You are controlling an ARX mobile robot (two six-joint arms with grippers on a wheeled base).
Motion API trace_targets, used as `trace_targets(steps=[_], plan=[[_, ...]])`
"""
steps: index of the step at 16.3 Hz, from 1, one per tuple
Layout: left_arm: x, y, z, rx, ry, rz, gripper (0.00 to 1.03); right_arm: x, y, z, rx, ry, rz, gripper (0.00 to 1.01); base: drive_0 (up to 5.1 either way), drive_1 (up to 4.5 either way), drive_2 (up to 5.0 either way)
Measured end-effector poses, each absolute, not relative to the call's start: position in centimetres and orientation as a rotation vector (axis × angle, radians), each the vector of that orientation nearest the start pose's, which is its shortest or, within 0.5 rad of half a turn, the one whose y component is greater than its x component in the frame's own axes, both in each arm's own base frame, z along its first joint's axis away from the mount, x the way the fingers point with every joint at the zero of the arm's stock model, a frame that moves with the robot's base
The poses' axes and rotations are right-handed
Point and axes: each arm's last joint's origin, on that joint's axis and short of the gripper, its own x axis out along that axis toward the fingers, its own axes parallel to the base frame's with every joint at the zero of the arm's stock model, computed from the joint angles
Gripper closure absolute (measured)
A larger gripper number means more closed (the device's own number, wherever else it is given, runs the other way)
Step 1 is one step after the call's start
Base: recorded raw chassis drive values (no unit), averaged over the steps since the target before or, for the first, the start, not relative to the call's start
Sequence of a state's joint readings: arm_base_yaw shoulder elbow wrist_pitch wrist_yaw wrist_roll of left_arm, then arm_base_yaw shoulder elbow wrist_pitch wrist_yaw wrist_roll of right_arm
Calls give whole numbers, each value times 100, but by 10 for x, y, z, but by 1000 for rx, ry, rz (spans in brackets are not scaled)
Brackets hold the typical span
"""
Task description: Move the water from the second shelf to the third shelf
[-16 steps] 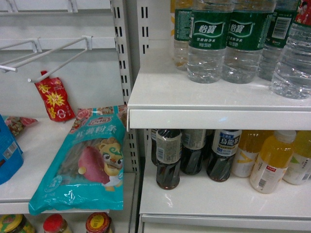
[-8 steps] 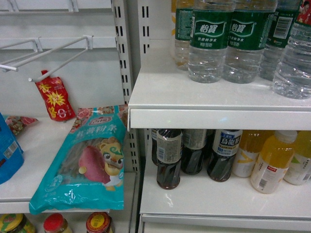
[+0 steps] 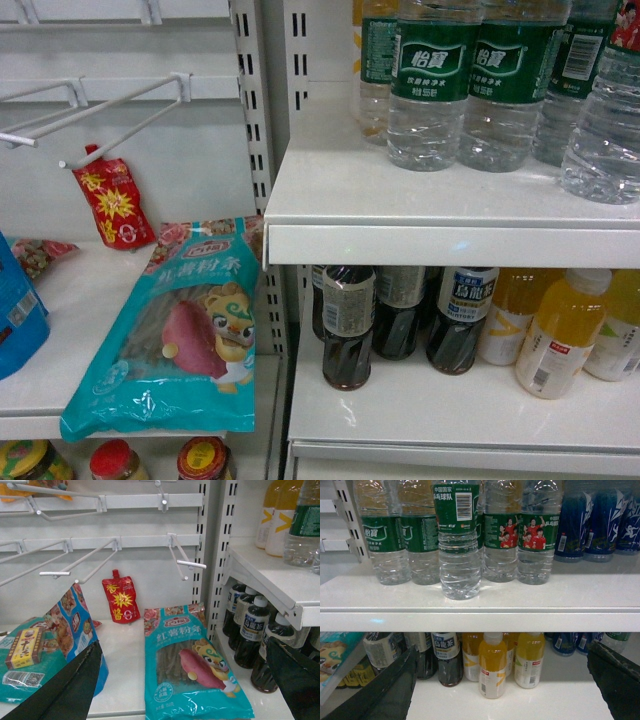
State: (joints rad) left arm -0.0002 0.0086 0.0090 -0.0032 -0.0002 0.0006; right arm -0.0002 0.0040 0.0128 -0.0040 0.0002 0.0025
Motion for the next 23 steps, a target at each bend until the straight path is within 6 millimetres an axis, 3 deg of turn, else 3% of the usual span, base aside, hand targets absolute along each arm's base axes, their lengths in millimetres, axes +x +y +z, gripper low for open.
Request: trace_targets(steps=[23], plan=[[98, 0, 166, 1, 2, 1, 5, 97, 0, 167, 2, -4, 0, 3, 0, 0, 0]])
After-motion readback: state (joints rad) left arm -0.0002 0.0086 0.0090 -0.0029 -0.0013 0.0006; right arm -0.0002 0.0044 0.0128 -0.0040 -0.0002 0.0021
